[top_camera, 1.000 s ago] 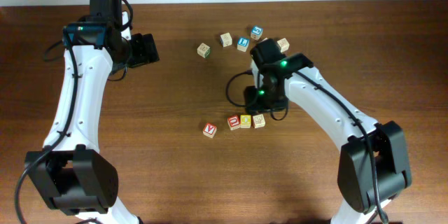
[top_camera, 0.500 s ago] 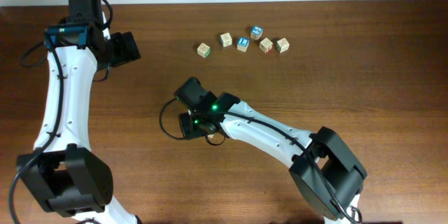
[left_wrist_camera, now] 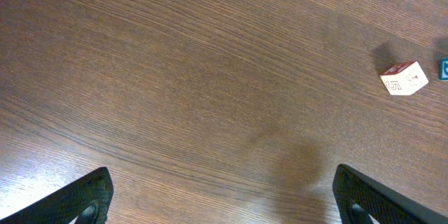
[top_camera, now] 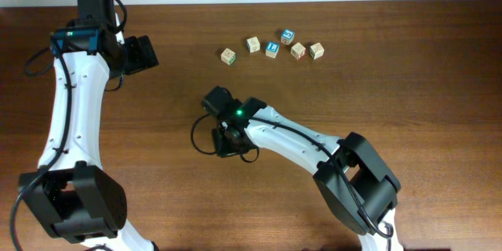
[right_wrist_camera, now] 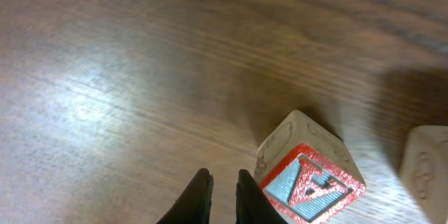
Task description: Rotate 4 blocks
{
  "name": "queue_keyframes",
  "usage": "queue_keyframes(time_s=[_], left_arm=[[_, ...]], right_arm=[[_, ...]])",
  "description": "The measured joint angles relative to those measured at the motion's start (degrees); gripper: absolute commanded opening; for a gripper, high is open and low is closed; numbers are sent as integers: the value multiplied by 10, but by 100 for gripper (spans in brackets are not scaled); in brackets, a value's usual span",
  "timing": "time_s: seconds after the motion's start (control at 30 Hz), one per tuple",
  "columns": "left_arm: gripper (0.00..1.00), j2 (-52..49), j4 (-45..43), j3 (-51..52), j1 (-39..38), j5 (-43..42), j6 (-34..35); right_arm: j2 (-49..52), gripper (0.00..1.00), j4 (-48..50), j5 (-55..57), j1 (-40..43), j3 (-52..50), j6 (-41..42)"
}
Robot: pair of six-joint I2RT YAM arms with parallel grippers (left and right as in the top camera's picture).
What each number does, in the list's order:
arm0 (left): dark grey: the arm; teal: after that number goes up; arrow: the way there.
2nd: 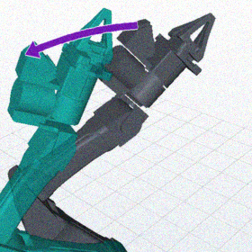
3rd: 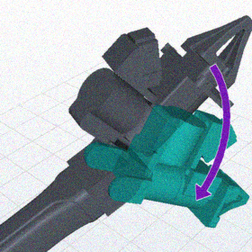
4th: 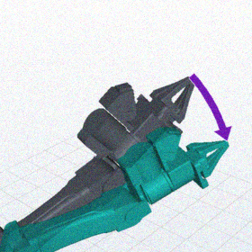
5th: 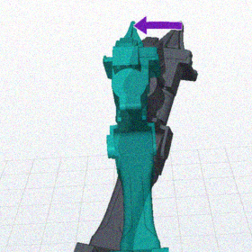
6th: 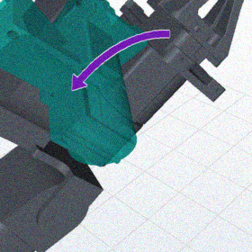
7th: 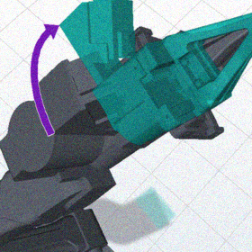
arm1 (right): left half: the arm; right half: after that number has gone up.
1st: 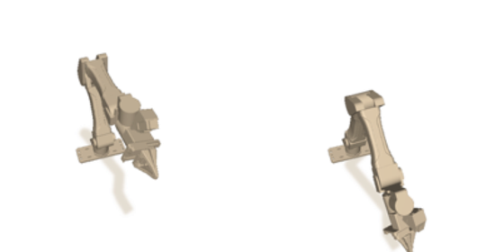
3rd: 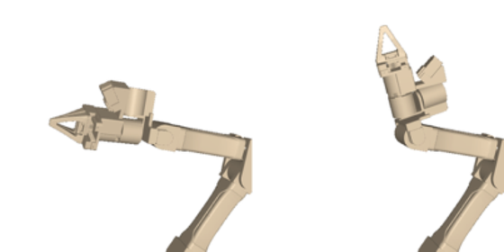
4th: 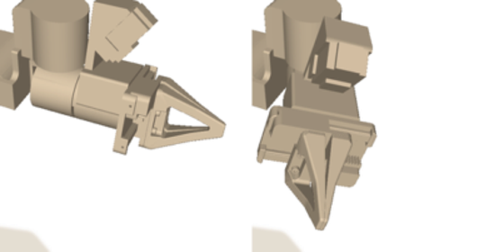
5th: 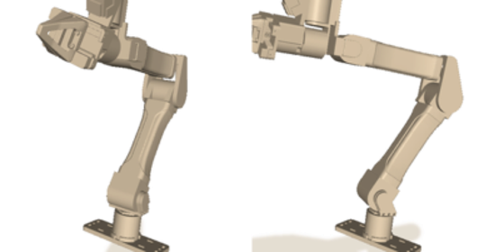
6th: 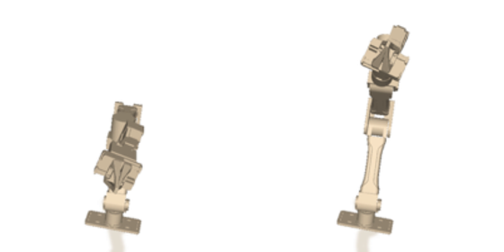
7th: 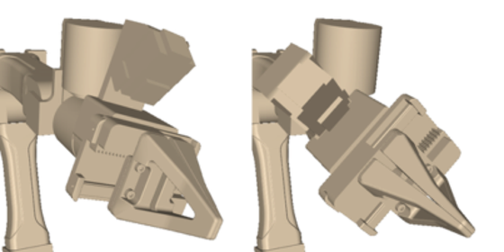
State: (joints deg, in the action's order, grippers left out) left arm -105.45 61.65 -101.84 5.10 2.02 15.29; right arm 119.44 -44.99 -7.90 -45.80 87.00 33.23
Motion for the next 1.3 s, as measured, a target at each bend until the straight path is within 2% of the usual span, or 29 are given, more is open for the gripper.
queue_keyframes(time_s=[0.3,0.8,0.83,0.87,0.9,1.03,1.1,1.2,1.3], left_arm=[[99,0,0,0,0,0,0],[99,0,0,0,0,0,0],[100,0,0,0,0,0,0],[99,0,-1,0,0,0,0],[99,0,-2,0,0,0,0],[99,0,-8,0,0,0,0],[99,0,-8,0,0,0,0],[100,0,-9,0,0,-2,0],[99,0,-9,0,0,-16,0]], right_arm=[[0,13,-50,3,21,12,4],[0,14,-68,3,83,14,0],[1,15,-86,3,86,26,0],[2,24,-96,3,86,40,0],[2,29,-113,3,87,63,1],[3,33,-191,3,109,151,-3],[3,32,-212,3,125,171,-18],[3,25,-220,5,174,170,-68],[3,24,-178,10,194,115,-101]])
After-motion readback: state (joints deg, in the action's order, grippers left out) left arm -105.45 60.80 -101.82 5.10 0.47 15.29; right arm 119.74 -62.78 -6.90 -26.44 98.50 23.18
